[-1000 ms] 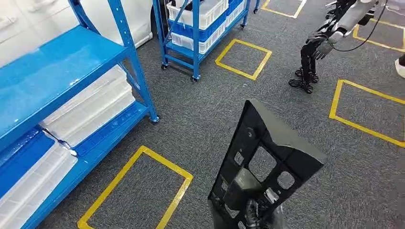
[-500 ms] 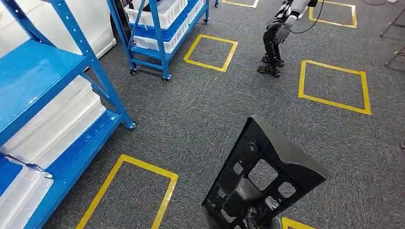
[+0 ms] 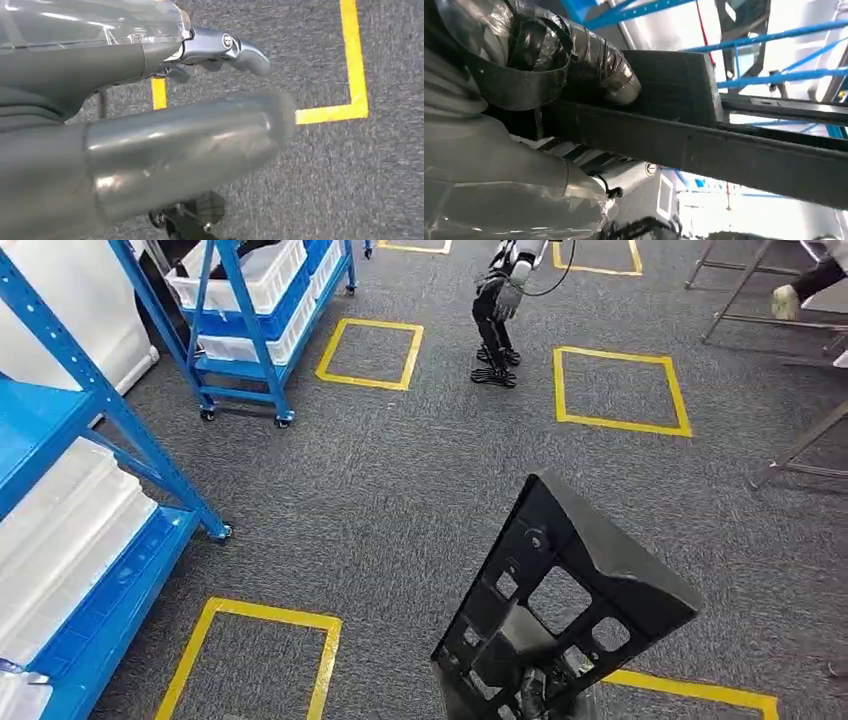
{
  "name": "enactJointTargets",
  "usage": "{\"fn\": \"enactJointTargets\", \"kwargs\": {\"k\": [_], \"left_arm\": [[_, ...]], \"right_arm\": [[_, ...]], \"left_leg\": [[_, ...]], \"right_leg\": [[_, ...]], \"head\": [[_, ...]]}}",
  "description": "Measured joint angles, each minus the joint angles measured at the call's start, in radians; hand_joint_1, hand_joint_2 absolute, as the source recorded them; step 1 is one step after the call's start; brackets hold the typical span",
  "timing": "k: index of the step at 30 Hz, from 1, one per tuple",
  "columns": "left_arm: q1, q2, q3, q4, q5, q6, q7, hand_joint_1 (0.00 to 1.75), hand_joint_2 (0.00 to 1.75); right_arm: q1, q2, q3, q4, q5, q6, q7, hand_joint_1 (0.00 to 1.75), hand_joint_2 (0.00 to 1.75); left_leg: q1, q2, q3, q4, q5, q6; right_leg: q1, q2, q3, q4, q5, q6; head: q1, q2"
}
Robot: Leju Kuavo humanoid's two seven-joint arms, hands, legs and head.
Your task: Take the parts from the cabinet and place them on the table.
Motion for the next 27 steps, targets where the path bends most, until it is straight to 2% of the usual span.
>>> {"fn": "enactJointTargets", "kwargs": {"k": [1, 2, 4, 5, 6, 7, 8, 9, 10, 11, 14, 15, 16, 17, 18, 19, 20, 21, 22, 23, 24, 25, 26, 27], "left_arm": [[-0.002, 0.0, 0.005, 0.0, 0.006, 0.0, 0.004, 0.0, 0.0], [-0.001, 0.0, 0.011, 0.0, 0.014, 0.0, 0.016, 0.0, 0.0], [0.004, 0.0, 0.024, 0.0, 0.021, 0.0, 0.037, 0.0, 0.0], [0.004, 0.0, 0.03, 0.0, 0.023, 0.003, 0.043, 0.0, 0.0], [0.002, 0.001, 0.032, 0.0, 0.022, 0.003, 0.048, 0.0, 0.0], [0.0, 0.0, 0.035, 0.0, 0.018, 0.004, 0.055, 0.0, 0.0], [-0.001, 0.0, 0.036, 0.0, 0.015, 0.005, 0.056, 0.0, 0.0], [-0.001, 0.0, 0.036, 0.0, 0.01, 0.005, 0.055, 0.0, 0.0], [-0.001, 0.0, 0.036, 0.0, 0.009, 0.005, 0.051, 0.0, 0.0], [-0.001, 0.001, 0.037, 0.0, 0.008, 0.005, 0.045, 0.0, 0.0], [-0.008, 0.003, 0.039, 0.0, 0.003, 0.005, 0.029, 0.0, 0.0], [-0.011, 0.003, 0.039, 0.0, 0.003, 0.005, 0.027, 0.0, 0.0], [-0.013, 0.009, 0.041, 0.0, 0.003, 0.005, 0.025, 0.0, 0.0], [-0.012, 0.009, 0.042, 0.0, 0.003, 0.005, 0.023, 0.0, 0.0], [-0.01, 0.01, 0.044, 0.0, 0.006, 0.005, 0.021, 0.0, 0.0], [-0.007, 0.012, 0.045, 0.0, 0.01, 0.005, 0.018, 0.0, 0.0], [-0.005, 0.013, 0.046, 0.0, 0.01, 0.005, 0.017, 0.0, 0.0], [-0.004, 0.013, 0.047, 0.0, 0.011, 0.005, 0.017, 0.0, 0.0], [-0.004, 0.013, 0.048, 0.0, 0.01, 0.005, 0.017, 0.0, 0.0], [-0.005, 0.014, 0.048, 0.0, 0.01, 0.005, 0.017, 0.0, 0.0], [-0.005, 0.014, 0.049, 0.0, 0.01, 0.006, 0.018, 0.0, 0.0], [-0.004, 0.015, 0.051, 0.0, 0.01, 0.007, 0.018, 0.0, 0.0], [-0.004, 0.015, 0.051, 0.0, 0.01, 0.008, 0.019, 0.0, 0.0], [-0.002, 0.015, 0.052, 0.0, 0.01, 0.008, 0.02, 0.0, 0.0]], "right_arm": [[0.0, 0.0, 0.0, 0.0, -0.014, 0.0, 0.0, 1.75, 1.75], [-0.002, 0.0, 0.0, 0.0, -0.033, 0.0, -0.001, 1.75, 1.75], [-0.002, 0.0, -0.002, 0.0, -0.069, 0.003, -0.002, 1.75, 1.75], [-0.002, 0.0, -0.005, 0.0, -0.078, 0.004, -0.002, 1.75, 1.75], [-0.001, 0.0, -0.006, 0.0, -0.084, 0.007, -0.002, 1.75, 1.75], [-0.001, 0.0, -0.01, 0.0, -0.095, 0.018, -0.003, 1.75, 1.75], [-0.001, 0.002, -0.013, -0.003, -0.099, 0.029, -0.003, 1.75, 1.75], [-0.001, 0.004, -0.018, -0.008, -0.099, 0.038, -0.003, 1.75, 1.75], [-0.003, 0.007, -0.022, -0.015, -0.098, 0.046, -0.003, 1.75, 1.75], [-0.004, 0.011, -0.024, -0.019, -0.096, 0.053, -0.003, 1.75, 1.75], [0.0, 0.014, -0.029, -0.033, -0.091, 0.07, -0.003, 1.75, 1.75], [0.001, 0.015, -0.03, -0.039, -0.089, 0.072, -0.003, 1.75, 1.75], [0.0, 0.017, -0.03, -0.044, -0.088, 0.073, -0.003, 1.75, 1.75], [-0.004, 0.019, -0.03, -0.045, -0.086, 0.073, -0.003, 1.75, 1.75], [-0.004, 0.021, -0.028, -0.045, -0.084, 0.074, -0.003, 1.75, 1.75], [-0.003, 0.022, -0.027, -0.046, -0.082, 0.074, -0.003, 1.75, 1.75], [-0.002, 0.022, -0.027, -0.046, -0.08, 0.074, -0.003, 1.75, 1.75], [-0.001, 0.022, -0.027, -0.045, -0.08, 0.074, -0.003, 1.75, 1.75], [-0.002, 0.022, -0.027, -0.045, -0.08, 0.074, -0.003, 1.75, 1.75], [-0.002, 0.022, -0.026, -0.045, -0.081, 0.074, -0.003, 1.75, 1.75], [-0.002, 0.022, -0.024, -0.045, -0.084, 0.074, -0.003, 1.75, 1.75], [-0.003, 0.022, -0.022, -0.045, -0.087, 0.074, -0.003, 1.75, 1.75], [-0.005, 0.022, -0.021, -0.045, -0.089, 0.073, -0.003, 1.75, 1.75], [-0.005, 0.022, -0.02, -0.046, -0.09, 0.074, -0.003, 1.75, 1.75]], "left_leg": [[-0.002, 0.007, 0.0, -0.004, 0.003, 0.006], [-0.005, 0.023, -0.002, -0.004, 0.004, 0.008], [-0.01, 0.058, -0.003, -0.004, 0.002, 0.01], [-0.011, 0.074, -0.004, -0.003, 0.001, 0.011], [-0.012, 0.087, -0.003, -0.003, 0.0, 0.01], [-0.012, 0.099, -0.001, -0.003, -0.003, 0.008], [-0.012, 0.111, 0.003, -0.004, -0.006, 0.007], [-0.012, 0.121, 0.009, -0.004, -0.009, 0.004], [-0.015, 0.129, 0.011, -0.003, -0.012, -0.001], [-0.019, 0.138, 0.012, -0.001, -0.016, -0.007], [-0.02, 0.167, 0.022, -0.008, -0.017, -0.02], [-0.016, 0.166, 0.022, -0.006, -0.025, -0.026], [-0.011, 0.097, 0.014, 0.024, -0.049, -0.03], [-0.01, 0.061, -0.014, 0.084, -0.087, -0.031], [-0.01, 0.043, -0.054, 0.168, -0.128, -0.033], [-0.01, 0.036, -0.097, 0.252, -0.159, -0.037], [-0.01, 0.035, -0.126, 0.304, -0.166, -0.038], [-0.01, 0.035, -0.132, 0.305, -0.146, -0.039], [-0.009, 0.033, -0.119, 0.261, -0.106, -0.039], [-0.007, 0.028, -0.087, 0.185, -0.055, -0.039], [-0.002, 0.007, -0.046, 0.089, -0.005, -0.04], [0.004, -0.044, -0.021, 0.036, -0.005, -0.04], [0.0, -0.057, -0.021, 0.02, -0.009, -0.037], [-0.001, -0.045, -0.023, 0.024, -0.008, -0.032]], "right_leg": [[0.005, -0.06, -0.016, 0.032, -0.029, 0.002], [0.005, -0.089, -0.049, 0.103, -0.074, 0.007], [-0.001, -0.105, -0.121, 0.259, -0.141, 0.013], [-0.003, -0.107, -0.139, 0.297, -0.145, 0.014], [-0.005, -0.109, -0.129, 0.281, -0.126, 0.015], [-0.005, -0.112, -0.095, 0.221, -0.09, 0.013], [-0.004, -0.122, -0.042, 0.127, -0.047, 0.009], [-0.001, -0.146, 0.012, 0.035, -0.012, 0.001], [0.012, -0.193, 0.039, -0.017, -0.024, -0.006], [0.018, -0.184, 0.035, -0.021, -0.019, -0.012], [0.022, -0.15, 0.03, -0.024, -0.018, -0.02], [0.008, -0.138, 0.04, -0.037, -0.011, -0.029], [0.006, -0.13, 0.045, -0.045, -0.007, -0.035], [0.005, -0.121, 0.044, -0.045, -0.005, -0.04], [0.005, -0.108, 0.042, -0.044, -0.005, -0.041], [0.006, -0.093, 0.042, -0.044, -0.005, -0.041], [0.006, -0.077, 0.042, -0.042, -0.005, -0.041], [0.006, -0.063, 0.042, -0.038, -0.006, -0.041], [0.004, -0.048, 0.042, -0.034, -0.008, -0.04], [0.003, -0.033, 0.042, -0.03, -0.01, -0.037], [0.001, -0.019, 0.042, -0.023, -0.014, -0.032], [-0.001, -0.007, 0.038, -0.016, -0.018, -0.026], [0.005, 0.007, 0.03, -0.003, -0.02, -0.021], [0.002, 0.017, 0.025, -0.007, -0.015, -0.013]], "head": [[0.003, 0.0], [0.003, 0.0], [0.003, 0.0], [0.003, 0.0], [0.003, 0.0], [0.003, 0.0], [0.003, 0.0], [0.003, 0.0], [0.003, 0.0], [0.003, 0.0], [0.003, 0.0], [0.003, 0.0], [0.003, 0.0], [0.003, 0.0], [0.003, 0.0], [0.003, 0.0], [0.003, 0.0], [0.003, 0.0], [0.003, 0.0], [0.003, 0.0], [0.003, 0.0], [0.003, 0.0], [0.003, 0.0], [0.003, 0.0]]}}
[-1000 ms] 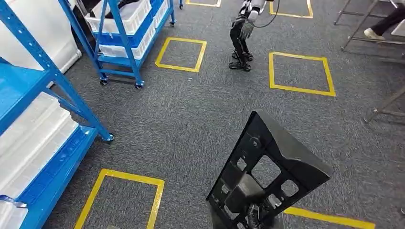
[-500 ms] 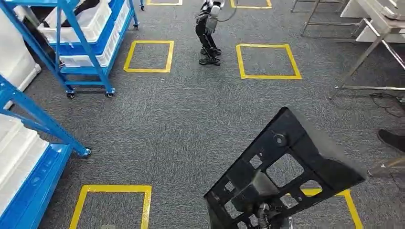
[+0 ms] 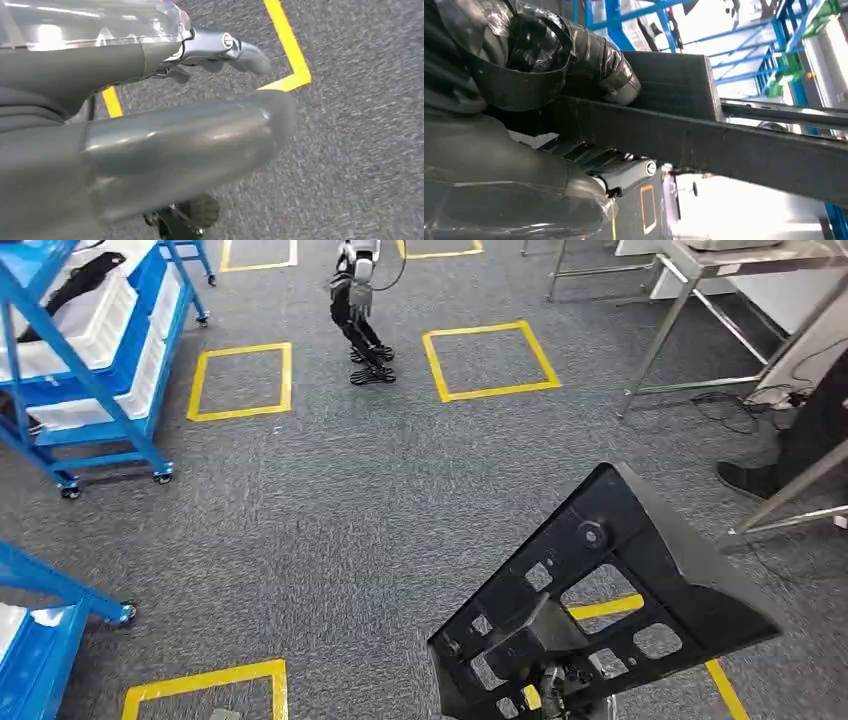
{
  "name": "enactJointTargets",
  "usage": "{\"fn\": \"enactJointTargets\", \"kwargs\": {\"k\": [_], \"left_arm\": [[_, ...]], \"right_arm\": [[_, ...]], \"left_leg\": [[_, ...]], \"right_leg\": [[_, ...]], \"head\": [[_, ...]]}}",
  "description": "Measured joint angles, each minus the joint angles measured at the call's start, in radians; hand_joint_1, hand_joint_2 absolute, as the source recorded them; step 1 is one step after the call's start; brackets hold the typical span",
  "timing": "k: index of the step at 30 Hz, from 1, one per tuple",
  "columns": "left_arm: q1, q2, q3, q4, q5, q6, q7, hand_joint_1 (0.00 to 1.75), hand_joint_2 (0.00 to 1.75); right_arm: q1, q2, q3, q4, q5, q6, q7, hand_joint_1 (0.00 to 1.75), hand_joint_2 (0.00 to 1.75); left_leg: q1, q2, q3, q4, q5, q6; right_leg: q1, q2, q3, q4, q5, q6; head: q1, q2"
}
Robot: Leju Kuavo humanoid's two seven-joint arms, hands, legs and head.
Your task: Take the parts from the cabinet and place them on the table.
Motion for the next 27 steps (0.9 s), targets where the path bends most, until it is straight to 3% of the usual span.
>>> {"fn": "enactJointTargets", "kwargs": {"k": [2, 3, 4, 5, 6, 7, 8, 9, 10, 12, 13, 14, 15, 17, 18, 19, 20, 21, 22, 24, 25, 26, 27], "left_arm": [[-0.003, 0.001, 0.0, 0.0, 0.0, 0.003, 0.0, 0.0, 0.0], [-0.004, 0.0, 0.0, 0.0, 0.0, 0.003, 0.0, 0.0, 0.0], [-0.008, 0.0, 0.0, 0.0, -0.001, 0.003, 0.002, 0.0, 0.0], [-0.008, 0.0, 0.0, 0.0, -0.002, 0.003, 0.004, 0.0, 0.0], [-0.004, 0.0, 0.0, 0.0, -0.004, 0.003, 0.007, 0.0, 0.0], [0.001, 0.0, 0.001, 0.0, -0.007, 0.003, 0.01, 0.0, 0.0], [0.004, 0.0, 0.001, 0.0, -0.009, 0.002, 0.013, 0.0, 0.0], [0.004, 0.0, 0.001, 0.0, -0.009, 0.002, 0.015, 0.0, 0.0], [0.003, 0.0, 0.001, 0.0, -0.01, 0.0, 0.015, 0.0, 0.0], [0.0, -0.005, 0.001, 0.0, -0.013, -0.004, 0.014, 0.0, 0.0], [0.0, -0.008, 0.001, 0.0, -0.014, -0.005, 0.012, 0.0, 0.0], [-0.001, -0.011, 0.001, 0.0, -0.016, -0.005, 0.011, 0.0, 0.0], [-0.001, -0.012, 0.001, 0.0, -0.017, -0.005, 0.01, 0.0, 0.0], [-0.004, -0.015, 0.001, 0.0, -0.018, -0.005, 0.01, 0.0, 0.0], [-0.008, -0.016, 0.001, 0.0, -0.018, -0.005, 0.009, 0.0, 0.0], [-0.01, -0.016, 0.002, 0.0, -0.018, -0.005, 0.009, 0.0, 0.0], [-0.011, -0.017, 0.001, 0.0, -0.018, -0.005, 0.008, 0.0, 0.0], [-0.011, -0.018, 0.001, 0.0, -0.02, -0.008, 0.008, 0.0, 0.0], [-0.008, -0.018, 0.001, 0.0, -0.021, -0.008, 0.009, 0.0, 0.0], [0.001, -0.018, 0.001, 0.0, -0.02, -0.01, 0.009, 0.0, 0.0], [0.003, -0.018, 0.002, 0.0, -0.02, -0.011, 0.009, 0.0, 0.0], [0.005, -0.018, 0.002, 0.0, -0.02, -0.013, 0.01, 0.0, 0.0], [0.003, -0.018, 0.002, 0.0, -0.02, -0.015, 0.011, 0.0, 0.0]], "right_arm": [[0.002, 0.0, 0.0, 0.0, -0.002, 0.0, 0.0, 1.75, 1.75], [0.003, 0.0, 0.0, 0.0, -0.003, -0.001, 0.0, 1.75, 1.75], [0.005, 0.0, 0.0, 0.0, -0.007, -0.002, 0.0, 1.75, 1.75], [0.002, 0.0, 0.0, 0.0, -0.008, -0.002, 0.0, 1.75, 1.75], [0.0, 0.0, 0.001, 0.0, -0.009, -0.002, 0.0, 1.75, 1.75], [0.0, 0.0, 0.002, 0.001, -0.01, -0.003, 0.0, 1.75, 1.75], [0.0, 0.0, 0.002, 0.002, -0.011, -0.005, 0.0, 1.75, 1.75], [0.002, 0.0, 0.002, 0.003, -0.011, -0.008, 0.001, 1.75, 1.75], [0.003, 0.0, 0.002, 0.003, -0.01, -0.013, 0.002, 1.75, 1.75], [0.004, 0.0, 0.002, 0.003, -0.004, -0.029, 0.003, 1.75, 1.75], [0.003, 0.0, 0.002, 0.003, -0.002, -0.036, 0.003, 1.75, 1.75], [0.002, 0.0, 0.002, 0.003, -0.001, -0.038, 0.003, 1.75, 1.75], [0.002, 0.0, 0.003, 0.002, 0.0, -0.039, 0.003, 1.75, 1.75], [0.005, 0.0, 0.002, 0.002, 0.001, -0.04, 0.003, 1.75, 1.75], [0.006, 0.0, 0.002, 0.002, 0.001, -0.04, 0.003, 1.75, 1.75], [0.008, 0.0, 0.002, 0.002, 0.002, -0.04, 0.003, 1.75, 1.75], [0.006, 0.0, 0.002, 0.002, 0.002, -0.04, 0.003, 1.75, 1.75], [0.004, 0.001, 0.005, 0.002, 0.002, -0.04, 0.003, 1.75, 1.75], [0.003, 0.002, 0.007, 0.002, 0.002, -0.04, 0.003, 1.75, 1.75], [0.004, 0.002, 0.008, 0.003, 0.008, -0.04, 0.003, 1.75, 1.75], [0.004, 0.002, 0.009, 0.005, 0.013, -0.042, 0.003, 1.75, 1.75], [0.005, 0.002, 0.013, 0.007, 0.021, -0.047, 0.003, 1.75, 1.75], [0.006, 0.002, 0.015, 0.008, 0.027, -0.054, 0.003, 1.75, 1.75]], "left_leg": [[-0.007, 0.021, 0.005, -0.001, 0.004, 0.013], [0.002, 0.034, 0.004, -0.014, 0.011, 0.024], [0.001, 0.051, 0.007, -0.019, 0.016, 0.031], [0.0, 0.061, 0.007, -0.023, 0.018, 0.038], [-0.003, 0.076, 0.006, -0.022, 0.018, 0.038], [-0.005, 0.094, 0.005, -0.022, 0.017, 0.039], [-0.007, 0.11, 0.004, -0.022, 0.016, 0.039], [-0.007, 0.127, 0.005, -0.021, 0.015, 0.039], [-0.007, 0.139, 0.006, -0.022, 0.013, 0.038], [-0.007, 0.162, 0.014, -0.022, 0.007, 0.035], [-0.007, 0.172, 0.021, -0.023, 0.005, 0.031], [-0.012, 0.18, 0.023, -0.022, 0.001, 0.025], [-0.012, 0.186, 0.023, -0.021, -0.001, 0.02], [-0.012, 0.208, 0.03, -0.027, 0.0, 0.014], [-0.014, 0.22, 0.037, -0.028, -0.004, 0.006], [-0.006, 0.176, 0.035, -0.019, -0.016, 0.0], [-0.007, 0.124, 0.021, 0.011, -0.036, -0.003], [-0.006, 0.095, -0.011, 0.078, -0.075, -0.003], [-0.006, 0.086, -0.048, 0.152, -0.108, -0.005], [-0.006, 0.081, -0.11, 0.264, -0.14, -0.008], [-0.006, 0.081, -0.114, 0.261, -0.116, -0.009], [-0.005, 0.079, -0.098, 0.215, -0.073, -0.008], [-0.004, 0.069, -0.065, 0.132, -0.02, -0.006]], "right_leg": [[-0.004, 0.023, -0.006, -0.009, 0.009, 0.014], [-0.003, 0.029, -0.008, -0.006, 0.009, 0.019], [0.001, -0.034, -0.015, 0.012, -0.007, 0.019], [0.002, -0.082, -0.036, 0.056, -0.041, 0.022], [0.001, -0.109, -0.073, 0.132, -0.083, 0.026], [0.0, -0.121, -0.112, 0.214, -0.12, 0.028], [-0.002, -0.124, -0.141, 0.274, -0.14, 0.03], [-0.002, -0.126, -0.149, 0.293, -0.133, 0.029], [-0.002, -0.128, -0.132, 0.261, -0.106, 0.028], [0.001, -0.148, -0.037, 0.092, -0.022, 0.02], [0.008, -0.191, 0.014, 0.001, 0.003, 0.011], [0.023, -0.226, 0.02, -0.016, -0.013, 0.001], [0.023, -0.206, 0.017, -0.019, -0.007, -0.003], [0.027, -0.186, 0.012, -0.018, -0.007, -0.007], [0.022, -0.172, 0.015, -0.031, -0.002, -0.015], [0.011, -0.16, 0.027, -0.042, 0.005, -0.02], [0.011, -0.149, 0.031, -0.045, 0.007, -0.022], [0.01, -0.139, 0.029, -0.045, 0.007, -0.029], [0.011, -0.125, 0.029, -0.045, 0.007, -0.032], [0.013, -0.094, 0.029, -0.043, 0.007, -0.034], [0.012, -0.076, 0.03, -0.041, 0.007, -0.034], [0.011, -0.06, 0.03, -0.038, 0.006, -0.033], [0.009, -0.045, 0.031, -0.033, 0.003, -0.029]], "head": [[0.0, 0.0], [0.0, 0.0], [0.001, 0.0], [0.005, 0.0], [0.005, 0.0], [0.005, 0.0], [0.005, 0.0], [0.005, 0.0], [0.005, 0.0], [0.005, 0.0], [0.005, 0.0], [0.005, 0.0], [0.005, 0.0], [0.005, 0.0], [0.005, 0.0], [0.005, 0.0], [0.005, 0.0], [0.004, 0.0], [0.003, 0.0], [0.003, 0.0], [0.004, 0.0], [0.004, 0.0], [0.004, 0.0]]}}
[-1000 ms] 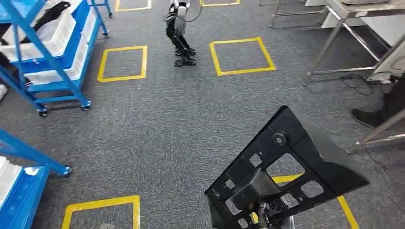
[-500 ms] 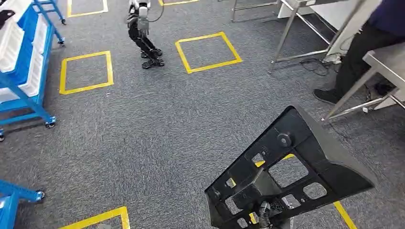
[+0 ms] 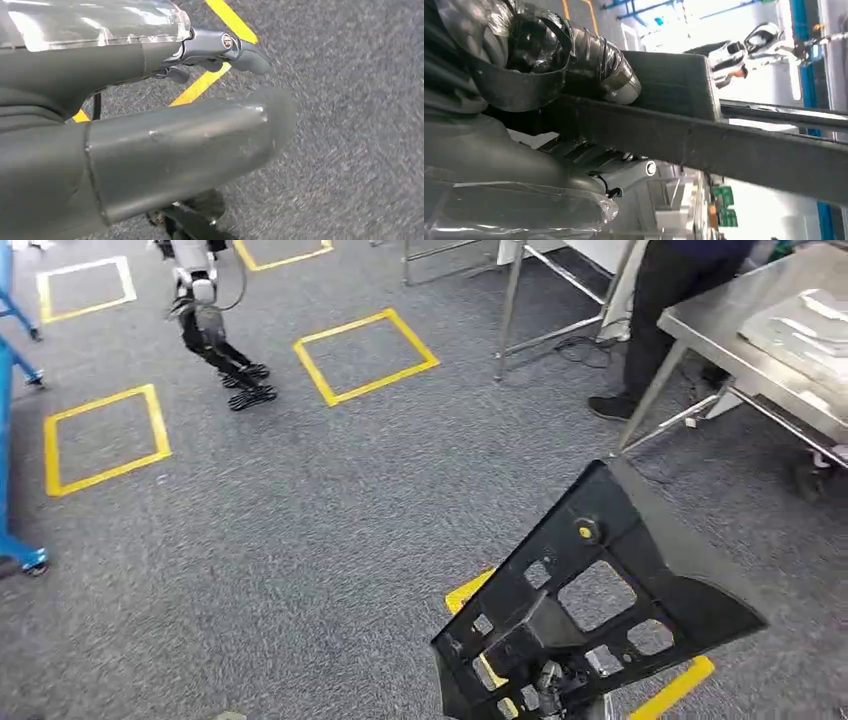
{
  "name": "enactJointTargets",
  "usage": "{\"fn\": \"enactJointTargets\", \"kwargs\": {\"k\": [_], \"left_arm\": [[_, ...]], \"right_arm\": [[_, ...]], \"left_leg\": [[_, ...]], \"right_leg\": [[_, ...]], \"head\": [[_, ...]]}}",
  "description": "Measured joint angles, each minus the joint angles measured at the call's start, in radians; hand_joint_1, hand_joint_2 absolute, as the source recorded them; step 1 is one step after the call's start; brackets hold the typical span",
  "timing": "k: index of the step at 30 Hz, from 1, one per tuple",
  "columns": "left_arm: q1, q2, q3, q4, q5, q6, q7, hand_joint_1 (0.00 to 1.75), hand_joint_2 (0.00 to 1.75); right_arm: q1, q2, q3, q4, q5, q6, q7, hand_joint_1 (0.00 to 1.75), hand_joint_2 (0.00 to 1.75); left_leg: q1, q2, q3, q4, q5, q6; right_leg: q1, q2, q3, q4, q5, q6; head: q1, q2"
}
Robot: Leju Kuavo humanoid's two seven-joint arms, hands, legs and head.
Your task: Take the parts from the cabinet and place them on the table.
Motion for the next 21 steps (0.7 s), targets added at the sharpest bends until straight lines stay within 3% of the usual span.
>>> {"fn": "enactJointTargets", "kwargs": {"k": [1, 2, 3, 4, 6, 7, 8, 9, 11, 12, 13, 14, 15, 16, 17, 18, 21], "left_arm": [[-0.002, 0.0, 0.0, 0.0, 0.0, -0.001, 0.002, 0.0, 0.0], [-0.002, 0.0, 0.0, 0.0, -0.001, -0.005, 0.005, 0.0, 0.0], [-0.002, -0.002, 0.0, 0.0, -0.001, -0.006, 0.006, 0.0, 0.0], [0.001, -0.004, 0.0, 0.0, -0.002, -0.006, 0.008, 0.0, 0.0], [0.001, -0.009, 0.001, 0.0, -0.006, -0.006, 0.014, 0.0, 0.0], [0.0, -0.016, 0.001, 0.0, -0.011, -0.007, 0.018, 0.0, 0.0], [-0.001, -0.017, 0.001, 0.0, -0.012, -0.006, 0.019, 0.0, 0.0], [0.002, -0.019, 0.001, 0.0, -0.013, -0.006, 0.022, 0.0, 0.0], [0.009, -0.022, 0.001, 0.0, -0.014, -0.006, 0.025, 0.0, 0.0], [0.011, -0.023, 0.001, 0.0, -0.02, -0.005, 0.027, 0.0, 0.0], [0.01, -0.025, 0.001, 0.0, -0.024, -0.003, 0.029, 0.0, 0.0], [0.01, -0.03, 0.001, 0.0, -0.026, -0.003, 0.029, 0.0, 0.0], [0.01, -0.032, 0.001, 0.0, -0.026, -0.002, 0.029, 0.0, 0.0], [0.009, -0.037, 0.0, 0.0, -0.029, -0.001, 0.029, 0.0, 0.0], [0.01, -0.038, 0.0, 0.0, -0.03, 0.001, 0.029, 0.0, 0.0], [0.009, -0.04, 0.0, 0.0, -0.03, 0.001, 0.029, 0.0, 0.0], [0.003, -0.043, 0.0, 0.0, -0.03, 0.003, 0.029, 0.0, 0.0]], "right_arm": [[0.001, 0.0, 0.003, 0.0, 0.005, -0.005, 0.0, 1.75, 1.75], [0.0, 0.0, 0.006, 0.0, 0.006, -0.008, 0.0, 1.75, 1.75], [-0.001, 0.0, 0.007, 0.0, 0.009, -0.009, 0.0, 1.75, 1.75], [0.001, 0.0, 0.008, 0.0, 0.009, -0.011, 0.001, 1.75, 1.75], [0.007, 0.0, 0.008, 0.0, 0.011, -0.015, 0.003, 1.75, 1.75], [0.01, -0.001, 0.008, 0.0, 0.011, -0.018, 0.006, 1.75, 1.75], [0.011, -0.001, 0.008, -0.001, 0.011, -0.019, 0.006, 1.75, 1.75], [0.01, -0.002, 0.008, 0.0, 0.011, -0.019, 0.008, 1.75, 1.75], [0.01, -0.002, 0.008, 0.0, 0.011, -0.019, 0.011, 1.75, 1.75], [0.012, -0.003, 0.008, 0.0, 0.011, -0.024, 0.016, 1.75, 1.75], [0.014, -0.003, 0.008, 0.0, 0.011, -0.03, 0.024, 1.75, 1.75], [0.016, -0.003, 0.008, -0.001, 0.012, -0.037, 0.027, 1.75, 1.75], [0.016, -0.003, 0.007, -0.001, 0.013, -0.039, 0.031, 1.75, 1.75], [0.016, -0.003, 0.007, -0.001, 0.013, -0.04, 0.032, 1.75, 1.75], [0.015, -0.003, 0.007, -0.003, 0.013, -0.04, 0.032, 1.75, 1.75], [0.015, -0.003, 0.007, -0.004, 0.014, -0.04, 0.033, 1.75, 1.75], [0.019, -0.003, 0.005, -0.006, 0.015, -0.04, 0.033, 1.75, 1.75]], "left_leg": [[0.003, -0.032, 0.037, -0.09, 0.047, 0.001], [0.006, -0.097, 0.049, -0.122, 0.037, 0.006], [0.008, -0.097, 0.051, -0.136, 0.033, 0.009], [0.001, -0.086, 0.052, -0.134, 0.033, 0.011], [0.001, -0.059, 0.054, -0.139, 0.037, 0.023], [0.008, -0.041, 0.057, -0.148, 0.043, 0.033], [0.006, -0.03, 0.06, -0.154, 0.044, 0.04], [0.004, -0.014, 0.061, -0.155, 0.044, 0.043], [0.001, 0.02, 0.062, -0.154, 0.039, 0.047], [0.001, 0.038, 0.063, -0.154, 0.037, 0.046], [0.002, 0.054, 0.066, -0.154, 0.034, 0.044], [0.002, 0.067, 0.07, -0.154, 0.03, 0.043], [0.002, 0.078, 0.077, -0.154, 0.026, 0.039], [0.002, 0.089, 0.085, -0.154, 0.021, 0.036], [0.0, 0.098, 0.091, -0.155, 0.016, 0.031], [-0.005, 0.108, 0.094, -0.152, 0.011, 0.023], [-0.005, 0.137, 0.108, -0.163, 0.008, 0.009]], "right_leg": [[-0.002, 0.014, -0.002, 0.008, -0.004, 0.006], [0.0, 0.024, -0.01, 0.018, -0.009, 0.012], [0.0, 0.038, -0.02, 0.027, -0.01, 0.018], [-0.006, 0.047, -0.025, 0.025, -0.007, 0.024], [-0.006, 0.076, -0.032, 0.021, -0.001, 0.038], [-0.008, 0.043, -0.034, 0.032, -0.009, 0.04], [-0.001, -0.029, -0.048, 0.063, -0.034, 0.046], [-0.003, -0.061, -0.079, 0.123, -0.071, 0.05], [-0.01, -0.077, -0.153, 0.268, -0.134, 0.058], [-0.013, -0.079, -0.178, 0.313, -0.141, 0.062], [-0.017, -0.081, -0.175, 0.305, -0.12, 0.064], [-0.019, -0.086, -0.149, 0.253, -0.084, 0.066], [-0.019, -0.096, -0.103, 0.171, -0.039, 0.065], [-0.018, -0.121, -0.051, 0.078, 0.001, 0.06], [-0.008, -0.176, -0.022, 0.024, -0.009, 0.053], [0.0, -0.167, -0.024, 0.018, -0.005, 0.045], [0.006, -0.131, -0.029, 0.019, -0.008, 0.033]], "head": [[0.0, 0.0], [0.0, 0.0], [0.0, 0.0], [0.0, 0.0], [0.0, 0.0], [0.0, 0.0], [0.004, 0.0], [0.004, 0.0], [0.004, 0.0], [0.004, 0.0], [0.004, 0.0], [0.004, 0.0], [0.004, 0.0], [0.004, 0.0], [0.004, 0.0], [0.004, 0.0], [0.004, 0.0]]}}
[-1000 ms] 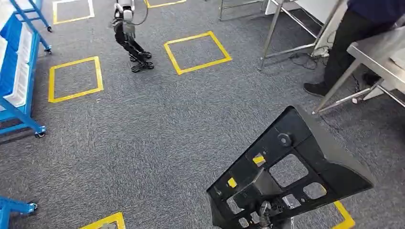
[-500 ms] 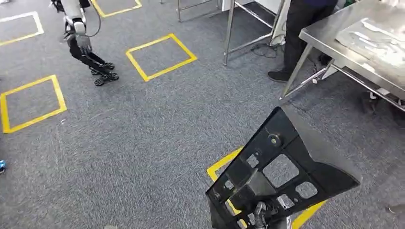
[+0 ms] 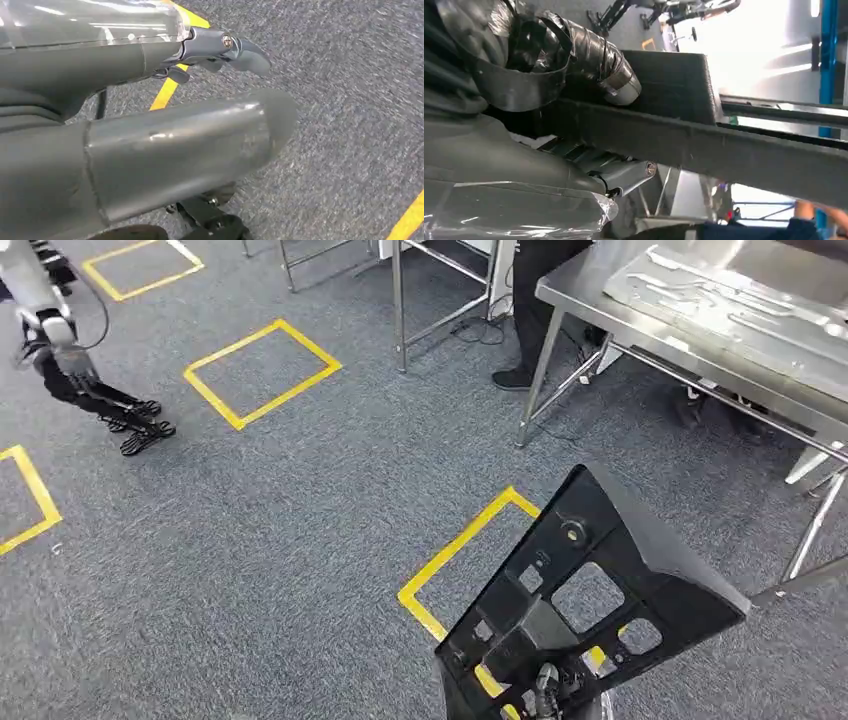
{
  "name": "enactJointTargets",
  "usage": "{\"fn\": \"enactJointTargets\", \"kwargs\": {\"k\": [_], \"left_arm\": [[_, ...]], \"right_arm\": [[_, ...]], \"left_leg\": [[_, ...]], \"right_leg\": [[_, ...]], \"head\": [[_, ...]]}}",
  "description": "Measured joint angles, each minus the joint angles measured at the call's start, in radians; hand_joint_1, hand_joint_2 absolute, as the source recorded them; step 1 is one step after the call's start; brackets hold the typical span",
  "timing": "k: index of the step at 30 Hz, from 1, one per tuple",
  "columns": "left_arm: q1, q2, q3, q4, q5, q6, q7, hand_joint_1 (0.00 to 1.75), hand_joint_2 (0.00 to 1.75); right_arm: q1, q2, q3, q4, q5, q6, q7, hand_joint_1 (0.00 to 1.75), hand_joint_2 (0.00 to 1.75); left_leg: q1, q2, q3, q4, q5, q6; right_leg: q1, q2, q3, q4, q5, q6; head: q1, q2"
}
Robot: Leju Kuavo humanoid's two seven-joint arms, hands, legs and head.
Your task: Take the parts from the cabinet and place them on the table.
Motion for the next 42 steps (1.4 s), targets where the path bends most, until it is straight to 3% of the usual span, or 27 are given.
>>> {"fn": "enactJointTargets", "kwargs": {"k": [1, 2, 3, 5, 6, 8, 10, 11, 12, 15, 16, 17, 18, 19, 21, 22, 23, 25, 26, 27, 31, 32, 34, 38, 40, 41, 42], "left_arm": [[-0.002, -0.001, -0.001, 0.0, 0.0, 0.0, 0.0, 0.0, 0.0], [-0.003, -0.001, 0.0, 0.0, 0.0, 0.0, -0.001, 0.0, 0.0], [-0.003, -0.001, 0.0, 0.0, 0.0, 0.0, 0.0, 0.0, 0.0], [0.002, -0.001, -0.001, 0.0, 0.0, 0.0, 0.0, 0.0, 0.0], [0.005, -0.001, 0.0, 0.0, 0.0, 0.0, 0.0, 0.0, 0.0], [0.008, -0.002, 0.0, 0.0, 0.0, 0.001, 0.001, 0.0, 0.0], [0.006, -0.001, 0.0, 0.0, 0.0, 0.003, 0.001, 0.0, 0.0], [0.006, 0.0, 0.0, 0.0, 0.0, 0.003, 0.001, 0.0, 0.0], [0.007, 0.003, 0.0, 0.0, 0.0, 0.003, 0.0, 0.0, 0.0], [0.006, 0.003, 0.0, 0.0, -0.002, 0.004, -0.002, 0.0, 0.0], [0.005, 0.003, 0.0, 0.0, -0.004, 0.005, -0.002, 0.0, 0.0], [0.003, 0.002, 0.0, 0.0, -0.006, 0.006, -0.004, 0.0, 0.0], [0.001, 0.003, 0.0, 0.0, -0.006, 0.008, -0.006, 0.0, 0.0], [0.004, 0.003, 0.0, 0.0, -0.008, 0.009, -0.006, 0.0, 0.0], [0.008, 0.003, 0.0, 0.0, -0.011, 0.009, -0.006, 0.0, 0.0], [0.008, 0.003, 0.0, 0.0, -0.011, 0.009, -0.006, 0.0, 0.0], [0.007, 0.003, 0.0, 0.0, -0.012, 0.009, -0.006, 0.0, 0.0], [0.005, 0.001, 0.0, 0.0, -0.013, 0.007, -0.006, 0.0, 0.0], [0.003, -0.001, 0.0, 0.0, -0.013, 0.006, -0.005, 0.0, 0.0], [0.003, -0.002, 0.0, 0.0, -0.013, 0.006, -0.005, 0.0, 0.0], [-0.004, -0.003, 0.0, 0.0, -0.013, 0.004, -0.007, 0.0, 0.0], [-0.004, -0.003, 0.0, 0.0, -0.013, 0.003, -0.007, 0.0, 0.0], [-0.005, -0.003, 0.0, 0.0, -0.013, 0.003, -0.007, 0.0, 0.0], [-0.005, -0.003, 0.0, 0.0, -0.013, 0.003, -0.007, 0.0, 0.0], [0.0, -0.003, 0.0, 0.0, -0.013, 0.003, -0.006, 0.0, 0.0], [0.006, -0.003, 0.0, 0.0, -0.014, 0.003, -0.004, 0.0, 0.0], [0.005, -0.003, 0.0, 0.0, -0.014, 0.003, -0.003, 0.0, 0.0]], "right_arm": [[0.001, 0.0, 0.0, -0.003, 0.0, 0.0, 0.0, 1.75, 1.75], [0.002, 0.0, 0.0, -0.006, 0.0, 0.0, 0.0, 1.75, 1.75], [-0.001, 0.0, 0.0, -0.005, 0.001, 0.0, 0.0, 1.75, 1.75], [-0.002, 0.0, 0.002, -0.005, 0.0, 0.0, 0.0, 1.75, 1.75], [-0.001, 0.0, 0.002, -0.005, 0.0, 0.0, 0.0, 1.75, 1.75], [0.001, 0.0, 0.001, -0.005, 0.0, 0.001, 0.0, 1.75, 1.75], [0.001, 0.0, 0.001, -0.005, 0.0, 0.003, 0.002, 1.75, 1.75], [0.0, 0.0, 0.001, -0.006, -0.001, 0.003, 0.003, 1.75, 1.75], [0.0, 0.0, 0.001, -0.006, -0.001, 0.003, 0.004, 1.75, 1.75], [0.004, 0.0, 0.002, -0.008, 0.004, 0.001, 0.008, 1.75, 1.75], [0.006, 0.0, 0.001, -0.011, 0.005, -0.001, 0.008, 1.75, 1.75], [0.01, 0.0, 0.0, -0.016, 0.006, -0.002, 0.008, 1.75, 1.75], [0.009, 0.0, 0.0, -0.021, 0.006, -0.003, 0.008, 1.75, 1.75], [0.007, 0.0, 0.0, -0.021, 0.007, -0.003, 0.008, 1.75, 1.75], [0.009, 0.0, 0.0, -0.022, 0.007, -0.003, 0.009, 1.75, 1.75], [0.011, 0.0, -0.001, -0.022, 0.007, -0.003, 0.009, 1.75, 1.75], [0.012, 0.0, -0.001, -0.022, 0.007, -0.003, 0.01, 1.75, 1.75], [0.014, 0.0, -0.001, -0.023, 0.007, -0.003, 0.01, 1.75, 1.75], [0.015, 0.0, -0.001, -0.025, 0.007, -0.003, 0.011, 1.75, 1.75], [0.013, 0.0, -0.001, -0.027, 0.007, -0.003, 0.011, 1.75, 1.75], [0.02, 0.0, -0.002, -0.034, 0.01, -0.003, 0.017, 1.75, 1.75], [0.024, 0.001, -0.002, -0.037, 0.012, -0.002, 0.019, 1.75, 1.75], [0.023, 0.001, -0.001, -0.04, 0.013, -0.001, 0.021, 1.75, 1.75], [0.022, 0.002, 0.0, -0.04, 0.014, 0.0, 0.021, 1.75, 1.75], [0.023, 0.003, 0.001, -0.04, 0.015, 0.001, 0.023, 1.75, 1.75], [0.025, 0.003, 0.0, -0.04, 0.019, 0.0, 0.028, 1.75, 1.75], [0.025, 0.003, 0.0, -0.04, 0.022, 0.0, 0.029, 1.75, 1.75]], "left_leg": [[0.005, -0.016, 0.0, 0.005, -0.011, -0.009], [0.007, -0.072, -0.005, 0.031, -0.031, -0.009], [0.008, -0.104, -0.033, 0.094, -0.068, -0.008], [0.007, -0.125, -0.115, 0.256, -0.14, -0.011], [0.007, -0.126, -0.148, 0.312, -0.152, -0.012], [0.007, -0.127, -0.152, 0.285, -0.098, -0.011], [0.009, -0.15, -0.088, 0.121, 0.008, -0.006], [0.01, -0.188, -0.063, 0.05, 0.03, 0.0], [0.013, -0.237, -0.058, 0.035, 0.017, 0.002], [0.003, -0.205, -0.053, 0.033, 0.019, 0.008], [0.013, -0.19, -0.051, 0.023, 0.025, 0.017], [0.016, -0.171, -0.047, 0.016, 0.029, 0.024], [0.016, -0.161, -0.045, 0.011, 0.031, 0.03], [0.013, -0.144, -0.044, 0.01, 0.03, 0.033], [0.009, -0.111, -0.043, 0.011, 0.026, 0.036], [0.009, -0.094, -0.042, 0.011, 0.024, 0.035], [0.009, -0.079, -0.039, 0.011, 0.021, 0.034], [0.01, -0.056, -0.028, 0.011, 0.014, 0.03], [0.01, -0.047, -0.021, 0.011, 0.01, 0.026], [0.004, -0.038, -0.018, 0.011, 0.006, 0.019], [0.003, 0.001, 0.004, -0.001, 0.0, -0.003], [0.009, -0.023, 0.005, 0.007, -0.013, -0.01], [0.009, -0.103, -0.034, 0.099, -0.072, -0.011], [0.009, -0.108, -0.043, 0.118, -0.082, -0.011], [0.008, -0.126, -0.124, 0.277, -0.147, -0.014], [0.008, -0.128, -0.14, 0.265, -0.085, -0.011], [0.008, -0.134, -0.108, 0.183, -0.029, -0.008]], "right_leg": [[-0.017, 0.014, 0.011, -0.015, 0.007, -0.011], [-0.016, 0.021, 0.016, -0.019, 0.008, -0.017], [-0.015, 0.03, 0.016, -0.019, 0.009, -0.023], [-0.014, 0.057, 0.016, -0.018, 0.007, -0.027], [-0.012, 0.072, 0.016, -0.016, 0.006, -0.028], [-0.012, 0.105, 0.017, -0.01, 0.003, -0.028], [-0.013, 0.136, 0.021, -0.001, -0.003, -0.022], [-0.015, 0.148, 0.02, 0.005, -0.006, -0.017], [-0.01, 0.158, 0.011, 0.015, -0.01, -0.009], [-0.022, 0.195, 0.001, 0.008, 0.0, 0.011], [-0.018, 0.211, -0.002, 0.005, 0.003, 0.018], [-0.017, 0.175, -0.003, 0.018, -0.008, 0.02], [-0.012, 0.112, -0.024, 0.058, -0.038, 0.025], [-0.014, 0.075, -0.058, 0.126, -0.076, 0.031], [-0.02, 0.051, -0.134, 0.274, -0.135, 0.037], [-0.022, 0.05, -0.151, 0.305, -0.134, 0.039], [-0.024, 0.048, -0.139, 0.28, -0.106, 0.041], [-0.024, 0.031, -0.055, 0.125, -0.02, 0.038], [-0.021, -0.005, -0.005, 0.036, 0.015, 0.031], [-0.008, -0.044, 0.011, 0.004, -0.003, 0.023], [-0.002, 0.006, 0.006, -0.007, 0.004, 0.003], [-0.018, 0.017, 0.019, -0.02, 0.011, -0.007], [-0.017, 0.033, 0.021, -0.024, 0.013, -0.019], [-0.017, 0.036, 0.021, -0.024, 0.013, -0.02], [-0.014, 0.063, 0.021, -0.023, 0.011, -0.024], [-0.012, 0.109, 0.023, -0.016, 0.009, -0.023], [-0.013, 0.124, 0.025, -0.011, 0.005, -0.02]], "head": [[-0.001, 0.0], [-0.001, 0.0], [-0.002, 0.0], [-0.001, 0.0], [-0.001, 0.0], [-0.001, 0.0], [-0.001, 0.0], [-0.001, 0.0], [-0.001, 0.0], [-0.001, 0.0], [-0.001, 0.0], [0.0, 0.0], [0.004, 0.0], [0.004, 0.0], [0.004, 0.0], [0.004, 0.0], [0.004, 0.0], [0.004, 0.0], [0.004, 0.0], [0.003, 0.0], [0.004, 0.0], [0.002, 0.0], [0.002, 0.0], [0.002, 0.0], [0.002, 0.0], [0.002, 0.0], [0.002, 0.0]]}}
